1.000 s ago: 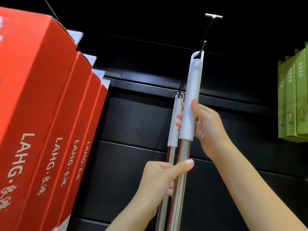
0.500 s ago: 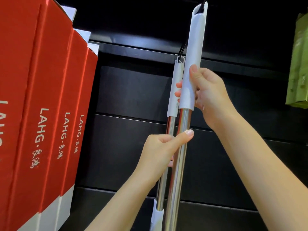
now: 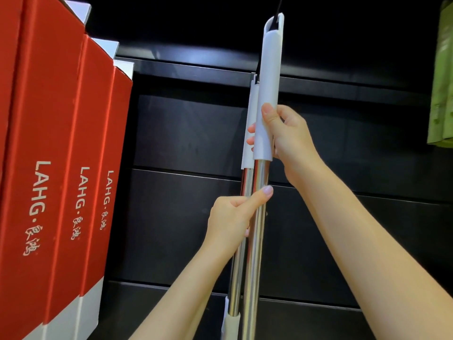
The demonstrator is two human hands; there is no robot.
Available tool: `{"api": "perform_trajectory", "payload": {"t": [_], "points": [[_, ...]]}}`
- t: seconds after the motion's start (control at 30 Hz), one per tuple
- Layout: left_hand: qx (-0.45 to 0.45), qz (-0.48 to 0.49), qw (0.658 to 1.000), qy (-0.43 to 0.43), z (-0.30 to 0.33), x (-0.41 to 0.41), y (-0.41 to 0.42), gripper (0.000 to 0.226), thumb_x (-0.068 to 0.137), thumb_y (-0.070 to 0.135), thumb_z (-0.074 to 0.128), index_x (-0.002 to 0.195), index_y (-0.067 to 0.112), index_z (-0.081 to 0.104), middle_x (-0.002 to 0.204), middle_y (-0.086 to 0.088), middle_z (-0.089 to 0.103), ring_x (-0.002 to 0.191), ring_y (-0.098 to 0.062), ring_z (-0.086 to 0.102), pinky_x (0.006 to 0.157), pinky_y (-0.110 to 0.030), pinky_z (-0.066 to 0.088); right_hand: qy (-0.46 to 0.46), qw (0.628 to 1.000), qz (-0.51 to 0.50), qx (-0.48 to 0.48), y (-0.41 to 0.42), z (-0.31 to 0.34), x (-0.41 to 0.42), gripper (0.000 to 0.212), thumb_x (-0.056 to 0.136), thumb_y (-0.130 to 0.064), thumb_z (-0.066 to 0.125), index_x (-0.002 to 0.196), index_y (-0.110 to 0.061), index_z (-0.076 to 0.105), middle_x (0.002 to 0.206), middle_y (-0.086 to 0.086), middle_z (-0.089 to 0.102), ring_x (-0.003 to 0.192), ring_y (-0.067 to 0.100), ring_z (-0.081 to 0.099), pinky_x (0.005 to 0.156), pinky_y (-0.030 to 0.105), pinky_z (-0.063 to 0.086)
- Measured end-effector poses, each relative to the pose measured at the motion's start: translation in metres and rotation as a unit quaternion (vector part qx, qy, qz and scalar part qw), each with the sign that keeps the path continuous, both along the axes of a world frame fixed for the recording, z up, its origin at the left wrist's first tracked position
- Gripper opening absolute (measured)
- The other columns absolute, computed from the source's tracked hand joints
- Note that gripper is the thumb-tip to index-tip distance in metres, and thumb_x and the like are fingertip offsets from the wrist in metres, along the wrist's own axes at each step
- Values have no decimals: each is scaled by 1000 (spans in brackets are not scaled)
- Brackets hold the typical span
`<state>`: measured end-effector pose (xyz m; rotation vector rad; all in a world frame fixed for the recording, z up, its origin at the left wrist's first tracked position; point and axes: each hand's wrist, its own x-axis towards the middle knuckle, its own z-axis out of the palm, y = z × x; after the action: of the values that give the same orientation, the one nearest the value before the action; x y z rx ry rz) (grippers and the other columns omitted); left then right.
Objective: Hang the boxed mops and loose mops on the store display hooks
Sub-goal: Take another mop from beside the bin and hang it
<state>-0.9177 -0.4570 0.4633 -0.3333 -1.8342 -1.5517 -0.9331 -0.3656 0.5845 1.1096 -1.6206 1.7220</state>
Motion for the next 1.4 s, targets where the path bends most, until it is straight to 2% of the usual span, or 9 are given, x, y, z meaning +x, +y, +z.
{"api": "perform_trajectory", "payload": {"t": [0.2,0.43,0.67,0.8,0.9,1.03,1.13,1.23,1.4], "points": [[17,17,999,-29,0,-23,-6,96,56,77,62,91,-12,64,93,-31,64,88,-42,65,85,-46,57,-41,999,-8,14,-10,2,-29,28,98,-35,45,116,-15,51,88,3,67,60,7,66,57,18,58],[35,40,997,-61,-2,-52,-16,74,68,69,64,89,-1,71,86,-15,72,89,-35,69,85,-48,57,-61,997,-26,25,-21,4,-59,33,98,-34,46,124,-13,47,101,9,66,67,12,66,55,18,57],[34,56,996,-59,-2,-69,-22,79,66,70,63,91,-4,69,92,-22,69,91,-37,68,86,-47,56,-24,995,-96,34,-30,2,-84,30,98,-35,45,117,-13,52,109,3,56,82,8,55,62,18,45],[40,51,996,-62,-3,-75,-22,61,71,65,65,81,5,74,80,-7,74,83,-27,72,81,-40,59,-3,993,-114,3,-34,-1,-87,28,98,-33,46,113,-11,55,97,-2,55,79,8,53,59,14,40],[44,49,995,-71,-2,-77,-22,48,74,61,65,73,15,74,75,0,74,74,-15,72,69,-26,54,-3,993,-116,-24,-38,-7,-86,33,98,-33,47,126,-16,50,108,-3,55,82,5,54,59,10,40],[30,35,997,-60,-8,-68,-20,58,81,52,65,93,-4,67,86,-13,67,80,-15,63,74,-27,52,-37,993,-112,-7,-34,-25,-86,44,94,-40,52,132,-19,47,125,4,53,104,15,56,76,22,50],[-11,46,998,-52,-31,-60,-22,33,79,39,73,100,15,69,98,-2,69,91,-9,64,85,-31,54,-89,991,-96,34,-25,-44,-87,55,91,-44,54,139,-18,42,136,5,49,118,21,53,98,42,48],[-29,76,994,-69,-60,-56,-27,64,73,35,79,129,29,49,124,13,52,110,-6,53,87,-19,46,-127,986,-67,84,-19,-73,-81,65,90,-44,56,145,-19,33,144,3,45,128,22,47,105,47,43],[-67,17,984,-163,-108,-53,-31,104,69,36,81,150,32,16,154,12,26,141,-12,28,111,-38,30,-217,966,23,140,-2,-143,-73,78,88,-48,56,151,-22,18,156,0,28,139,20,34,112,44,34]]}}
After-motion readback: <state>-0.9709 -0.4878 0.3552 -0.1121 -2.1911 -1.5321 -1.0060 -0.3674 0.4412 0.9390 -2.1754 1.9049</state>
